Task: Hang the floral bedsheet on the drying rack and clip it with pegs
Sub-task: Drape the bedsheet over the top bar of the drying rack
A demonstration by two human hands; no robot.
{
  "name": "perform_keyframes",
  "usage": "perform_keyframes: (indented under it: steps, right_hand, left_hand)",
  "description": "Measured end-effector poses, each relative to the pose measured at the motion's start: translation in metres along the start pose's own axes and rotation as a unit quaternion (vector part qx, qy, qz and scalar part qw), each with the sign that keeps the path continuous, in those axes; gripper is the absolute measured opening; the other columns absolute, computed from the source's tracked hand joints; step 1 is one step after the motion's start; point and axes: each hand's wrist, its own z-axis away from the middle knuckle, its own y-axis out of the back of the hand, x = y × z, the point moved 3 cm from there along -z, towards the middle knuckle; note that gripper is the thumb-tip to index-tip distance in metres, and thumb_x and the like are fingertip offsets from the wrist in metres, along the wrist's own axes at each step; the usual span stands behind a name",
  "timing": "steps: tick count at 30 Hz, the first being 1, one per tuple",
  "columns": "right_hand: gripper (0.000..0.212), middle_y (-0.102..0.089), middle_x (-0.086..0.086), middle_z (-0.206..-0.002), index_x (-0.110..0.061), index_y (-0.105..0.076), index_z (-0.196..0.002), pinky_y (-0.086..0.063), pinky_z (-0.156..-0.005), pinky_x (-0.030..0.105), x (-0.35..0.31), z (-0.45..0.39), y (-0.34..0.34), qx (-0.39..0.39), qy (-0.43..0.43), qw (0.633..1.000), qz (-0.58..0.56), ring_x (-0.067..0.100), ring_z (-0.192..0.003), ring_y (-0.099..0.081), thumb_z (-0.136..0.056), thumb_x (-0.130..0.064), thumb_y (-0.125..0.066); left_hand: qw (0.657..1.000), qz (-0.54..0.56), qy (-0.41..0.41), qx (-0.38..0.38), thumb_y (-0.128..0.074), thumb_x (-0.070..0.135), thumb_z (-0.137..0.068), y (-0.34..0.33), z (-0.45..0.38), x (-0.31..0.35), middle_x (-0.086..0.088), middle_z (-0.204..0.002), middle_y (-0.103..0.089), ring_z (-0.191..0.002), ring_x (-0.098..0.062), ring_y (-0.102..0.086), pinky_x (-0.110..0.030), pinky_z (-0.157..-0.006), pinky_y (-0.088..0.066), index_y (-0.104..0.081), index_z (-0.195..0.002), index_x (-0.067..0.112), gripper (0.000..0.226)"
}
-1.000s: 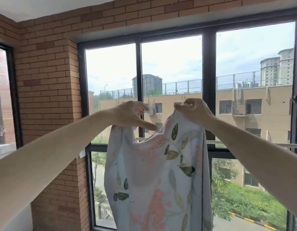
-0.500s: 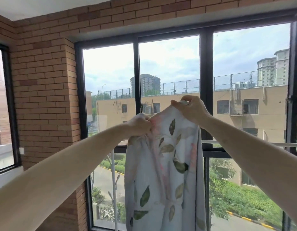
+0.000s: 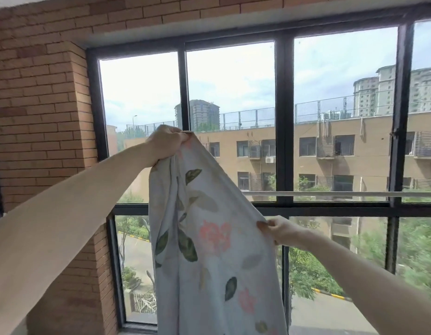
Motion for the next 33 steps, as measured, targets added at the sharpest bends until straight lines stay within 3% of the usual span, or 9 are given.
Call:
perform_keyframes:
  steps: [5,9,12,17,21,24,27,30,33]
  right_hand:
    - [0.052,-0.064,0.004,-0.074,-0.012,-0.071,-0.09,-0.045,-0.056,0.033,-0.047,0.005,0.07,0.257,0.0,0.966,0.013,0.02,-0.064,-0.057,-0.108,-0.05,-0.04]
    - [0.051,-0.036,-0.002,-0.058,-0.018,-0.038,-0.063,-0.025,-0.051,0.03,-0.186,0.031,0.145,0.515,0.237,0.823,-0.035,0.014,-0.054,-0.033,-0.109,-0.041,-0.042]
    - [0.054,-0.045,-0.005,-0.056,-0.019,-0.043,-0.06,-0.037,-0.059,0.034,-0.204,0.011,0.121,0.288,0.26,0.887,0.251,0.011,-0.051,-0.041,-0.109,-0.043,-0.044]
    - [0.051,-0.031,-0.002,-0.054,-0.012,-0.038,-0.062,-0.027,-0.053,0.034,-0.204,0.035,0.181,0.546,0.311,0.776,0.063,0.012,-0.049,-0.029,-0.107,-0.036,-0.046]
    - [0.057,-0.032,-0.002,-0.052,-0.017,-0.034,-0.058,-0.027,-0.049,0.026,-0.211,0.01,0.11,0.324,0.27,0.881,0.216,0.015,-0.048,-0.03,-0.108,-0.041,-0.047]
    - [0.056,-0.027,0.001,-0.055,-0.016,-0.031,-0.061,-0.023,-0.05,0.031,-0.195,0.009,0.109,0.354,0.275,0.881,0.154,0.016,-0.05,-0.026,-0.108,-0.044,-0.046]
    - [0.057,-0.028,0.001,-0.053,-0.017,-0.029,-0.059,-0.025,-0.047,0.027,-0.196,0.013,0.098,0.338,0.265,0.892,0.139,0.014,-0.046,-0.026,-0.107,-0.04,-0.047]
    - [0.058,-0.029,-0.003,-0.049,-0.019,-0.029,-0.055,-0.024,-0.042,0.019,-0.203,0.015,0.091,0.323,0.263,0.901,0.118,0.008,-0.039,-0.024,-0.107,-0.038,-0.048]
    - [0.057,-0.032,-0.003,-0.048,-0.019,-0.036,-0.054,-0.025,-0.041,0.02,-0.213,0.012,0.085,0.299,0.259,0.914,0.094,0.009,-0.038,-0.027,-0.107,-0.036,-0.049]
  left_hand:
    - [0.972,-0.226,-0.06,-0.014,-0.05,0.059,-0.1,0.011,-0.001,-0.021,-0.001,-0.061,-0.058,-0.063,-0.025,-0.058,-0.03,-0.059,-0.043,-0.054,-0.063,0.019,0.055]
    - [0.961,-0.26,-0.091,0.006,-0.044,0.083,-0.089,0.03,-0.006,-0.018,-0.01,-0.064,-0.062,-0.064,-0.03,-0.06,-0.035,-0.061,-0.046,-0.061,-0.069,0.012,0.075]
    - [0.967,-0.239,-0.087,0.01,-0.054,0.074,-0.09,0.047,-0.007,-0.021,0.004,-0.057,-0.056,-0.063,-0.023,-0.056,-0.032,-0.062,-0.041,-0.064,-0.065,0.023,0.057]
    - [0.975,-0.199,-0.095,0.04,-0.044,0.068,-0.099,0.059,-0.011,-0.023,-0.016,-0.067,-0.066,-0.062,-0.027,-0.06,-0.031,-0.06,-0.041,-0.07,-0.084,0.0,0.075]
    - [0.966,-0.231,-0.11,0.032,-0.047,0.041,-0.105,0.059,-0.009,-0.021,-0.006,-0.079,-0.068,-0.077,-0.028,-0.065,-0.036,-0.069,-0.048,-0.067,-0.087,0.01,0.042]
    - [0.975,-0.21,-0.072,-0.017,-0.046,0.003,-0.095,0.052,0.002,-0.025,-0.002,-0.103,-0.071,-0.1,-0.026,-0.066,-0.041,-0.087,-0.056,-0.068,-0.105,0.018,0.029]
    - [0.991,-0.108,-0.062,-0.055,-0.035,-0.011,-0.086,0.031,0.013,-0.01,-0.001,-0.091,-0.075,-0.079,-0.017,-0.071,-0.04,-0.078,-0.061,-0.073,-0.098,0.013,0.046]
    - [0.994,-0.04,-0.069,-0.073,-0.044,0.008,-0.095,0.01,0.022,0.014,-0.006,-0.066,-0.066,-0.053,-0.011,-0.058,-0.027,-0.063,-0.052,-0.076,-0.088,0.016,0.034]
    - [0.986,-0.068,-0.081,-0.126,-0.057,0.065,-0.093,-0.019,0.031,0.029,-0.004,-0.091,-0.068,-0.072,-0.013,-0.058,-0.031,-0.07,-0.046,-0.07,-0.101,0.032,0.037]
